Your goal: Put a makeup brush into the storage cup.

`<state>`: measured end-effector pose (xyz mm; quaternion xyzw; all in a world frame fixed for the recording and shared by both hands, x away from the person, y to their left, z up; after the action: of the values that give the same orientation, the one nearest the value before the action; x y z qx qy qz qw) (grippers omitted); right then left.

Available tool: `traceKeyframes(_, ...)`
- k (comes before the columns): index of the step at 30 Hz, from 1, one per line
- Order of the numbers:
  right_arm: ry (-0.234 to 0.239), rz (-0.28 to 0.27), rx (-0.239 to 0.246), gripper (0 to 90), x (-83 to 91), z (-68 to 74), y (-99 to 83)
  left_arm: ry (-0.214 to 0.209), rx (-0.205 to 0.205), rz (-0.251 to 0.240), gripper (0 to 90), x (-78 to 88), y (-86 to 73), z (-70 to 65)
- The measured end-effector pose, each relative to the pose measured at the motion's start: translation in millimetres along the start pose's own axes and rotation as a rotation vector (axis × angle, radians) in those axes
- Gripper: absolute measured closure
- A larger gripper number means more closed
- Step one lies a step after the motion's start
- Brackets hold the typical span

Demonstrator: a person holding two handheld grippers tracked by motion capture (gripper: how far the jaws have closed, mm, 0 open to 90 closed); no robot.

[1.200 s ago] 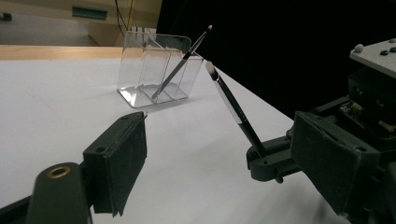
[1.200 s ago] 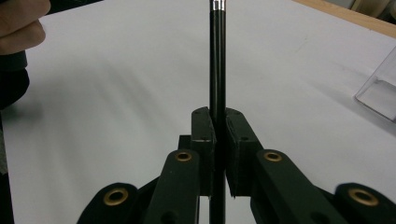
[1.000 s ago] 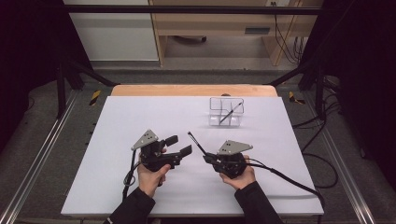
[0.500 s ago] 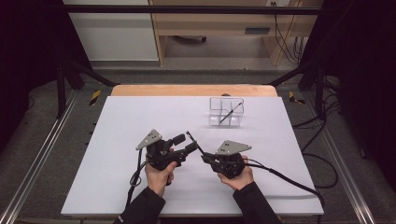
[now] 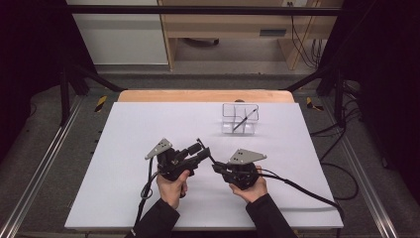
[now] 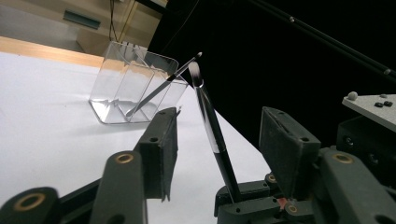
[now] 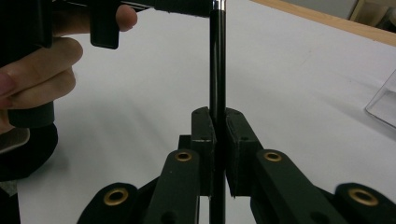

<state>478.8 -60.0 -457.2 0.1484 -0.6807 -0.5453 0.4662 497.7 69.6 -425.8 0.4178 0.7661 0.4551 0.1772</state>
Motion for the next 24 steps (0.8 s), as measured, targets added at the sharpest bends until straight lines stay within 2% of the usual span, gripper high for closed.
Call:
traceKeyframes(7,0.002,-0.004,-0.009,84.2,-0.3,0.2,0.7,-0.001,0.02,-0.017,57.9,0.0,0.8,-0.4)
traceKeyframes(14,0.009,0.0,-0.007,84.2,-2.0,2.4,0.2,0.007,0.045,-0.024,64.3,-1.2,0.1,0.7)
traceKeyframes(24,0.013,-0.006,-0.006,84.2,-3.4,5.4,2.2,0.018,0.053,-0.042,75.0,0.8,0.8,1.5)
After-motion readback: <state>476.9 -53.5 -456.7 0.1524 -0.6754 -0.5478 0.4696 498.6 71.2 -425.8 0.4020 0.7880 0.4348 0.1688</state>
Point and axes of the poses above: each handheld gripper's, and its own axes: x roughly backward along the jaws, y roughly out of its top, z roughly to its left, the point moved 7 cm from there along -x, roughly forward along the jaws, and after that the axes turned 2 degrees about x, right-handed, at the moved point
